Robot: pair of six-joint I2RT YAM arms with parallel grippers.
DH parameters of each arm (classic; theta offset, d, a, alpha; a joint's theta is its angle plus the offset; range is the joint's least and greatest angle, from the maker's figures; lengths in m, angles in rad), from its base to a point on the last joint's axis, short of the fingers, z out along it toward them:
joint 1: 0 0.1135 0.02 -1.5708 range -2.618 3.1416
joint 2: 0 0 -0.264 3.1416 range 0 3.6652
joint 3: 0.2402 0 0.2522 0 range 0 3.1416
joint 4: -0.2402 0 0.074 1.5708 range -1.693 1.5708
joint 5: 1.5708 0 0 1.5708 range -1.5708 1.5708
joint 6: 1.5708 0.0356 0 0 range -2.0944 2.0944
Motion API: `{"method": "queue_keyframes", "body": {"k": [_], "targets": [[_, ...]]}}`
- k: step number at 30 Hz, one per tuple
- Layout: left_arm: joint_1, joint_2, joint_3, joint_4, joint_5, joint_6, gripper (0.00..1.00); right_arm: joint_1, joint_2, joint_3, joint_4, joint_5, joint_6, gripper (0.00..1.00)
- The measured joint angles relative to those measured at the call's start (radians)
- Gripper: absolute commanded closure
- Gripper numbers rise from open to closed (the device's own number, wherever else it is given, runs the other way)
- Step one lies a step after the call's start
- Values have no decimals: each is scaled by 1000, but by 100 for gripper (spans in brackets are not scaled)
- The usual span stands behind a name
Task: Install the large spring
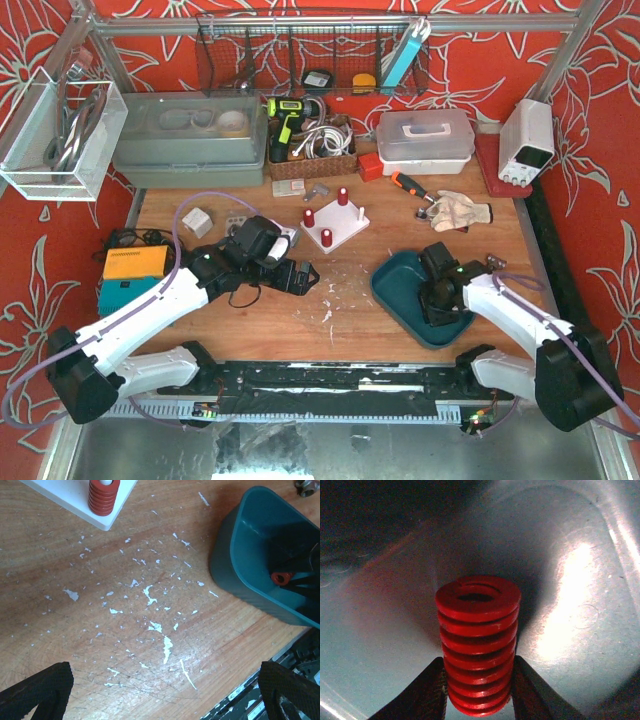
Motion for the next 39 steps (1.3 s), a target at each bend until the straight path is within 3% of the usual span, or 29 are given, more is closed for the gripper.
{"method": "queue_keyframes", "body": {"k": [7,12,18,23,30,39], "targets": [[0,0,0,-8,-4,-1,0,-6,40,1,25,22,-21,54],[0,-3,0,-14,-16,-6,0,-23,50,6,33,70,-80,53],[0,-6,0,-18,-24,-15,0,-45,58,5,82,92,-138,58],[0,-7,0,-19,-28,-20,0,-49,72,5,109,100,-195,70],[0,-10,0,-19,-40,-39,0,-52,67,6,118,101,-253,79],[0,-18,19,-35,-76,-89,0,-54,-23,151,43,144,-566,83]]}}
